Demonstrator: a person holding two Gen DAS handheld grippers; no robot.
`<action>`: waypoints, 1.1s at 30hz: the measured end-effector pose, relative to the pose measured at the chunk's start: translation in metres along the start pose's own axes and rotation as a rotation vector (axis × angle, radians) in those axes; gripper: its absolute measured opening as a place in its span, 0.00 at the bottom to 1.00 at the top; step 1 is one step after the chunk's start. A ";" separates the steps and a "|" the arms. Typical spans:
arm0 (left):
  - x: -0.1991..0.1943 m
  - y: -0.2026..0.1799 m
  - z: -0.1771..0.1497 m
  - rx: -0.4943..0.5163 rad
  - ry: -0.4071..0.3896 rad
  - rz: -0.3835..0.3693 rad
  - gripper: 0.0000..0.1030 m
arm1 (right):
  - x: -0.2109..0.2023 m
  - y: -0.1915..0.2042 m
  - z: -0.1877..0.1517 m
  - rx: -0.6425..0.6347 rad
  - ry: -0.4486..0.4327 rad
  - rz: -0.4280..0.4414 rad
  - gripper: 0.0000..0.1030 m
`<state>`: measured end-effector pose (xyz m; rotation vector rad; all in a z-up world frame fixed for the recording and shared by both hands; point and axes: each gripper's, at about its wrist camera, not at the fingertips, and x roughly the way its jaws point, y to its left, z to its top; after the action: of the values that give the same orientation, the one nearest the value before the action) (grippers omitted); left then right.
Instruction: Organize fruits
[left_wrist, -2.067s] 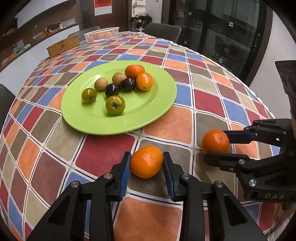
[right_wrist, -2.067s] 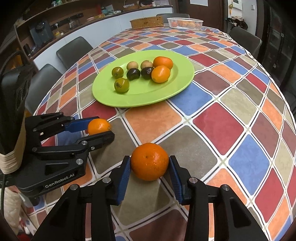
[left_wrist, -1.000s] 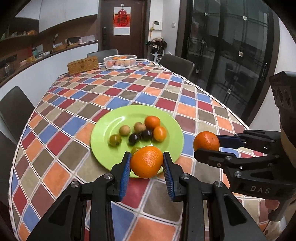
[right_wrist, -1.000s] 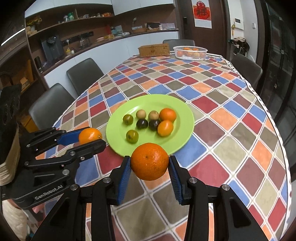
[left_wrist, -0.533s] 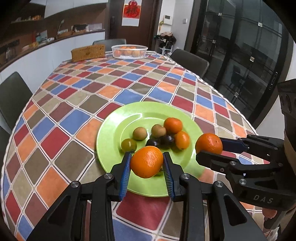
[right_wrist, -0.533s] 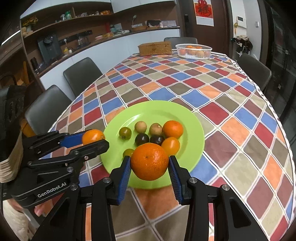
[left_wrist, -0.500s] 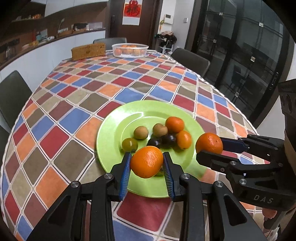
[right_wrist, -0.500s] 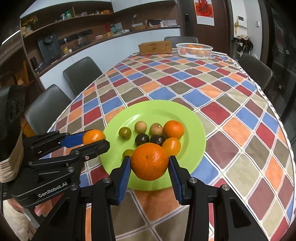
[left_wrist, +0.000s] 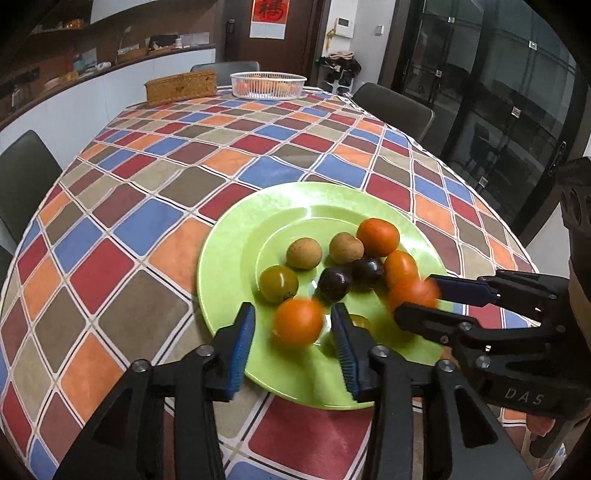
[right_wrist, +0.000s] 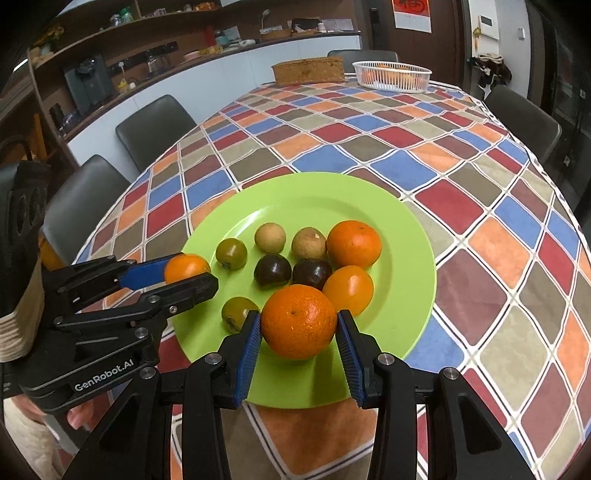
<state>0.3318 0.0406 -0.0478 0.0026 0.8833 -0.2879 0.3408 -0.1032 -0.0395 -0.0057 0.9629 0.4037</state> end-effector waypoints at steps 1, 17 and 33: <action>-0.002 0.000 -0.001 -0.003 -0.004 0.005 0.41 | -0.001 -0.001 0.000 0.005 -0.004 -0.002 0.42; -0.083 -0.034 -0.017 0.011 -0.139 0.107 0.50 | -0.075 0.004 -0.029 0.015 -0.143 -0.081 0.46; -0.159 -0.079 -0.062 0.004 -0.243 0.172 0.65 | -0.163 0.019 -0.080 -0.038 -0.265 -0.134 0.53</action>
<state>0.1697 0.0110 0.0429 0.0461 0.6365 -0.1254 0.1889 -0.1540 0.0474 -0.0502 0.6889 0.2905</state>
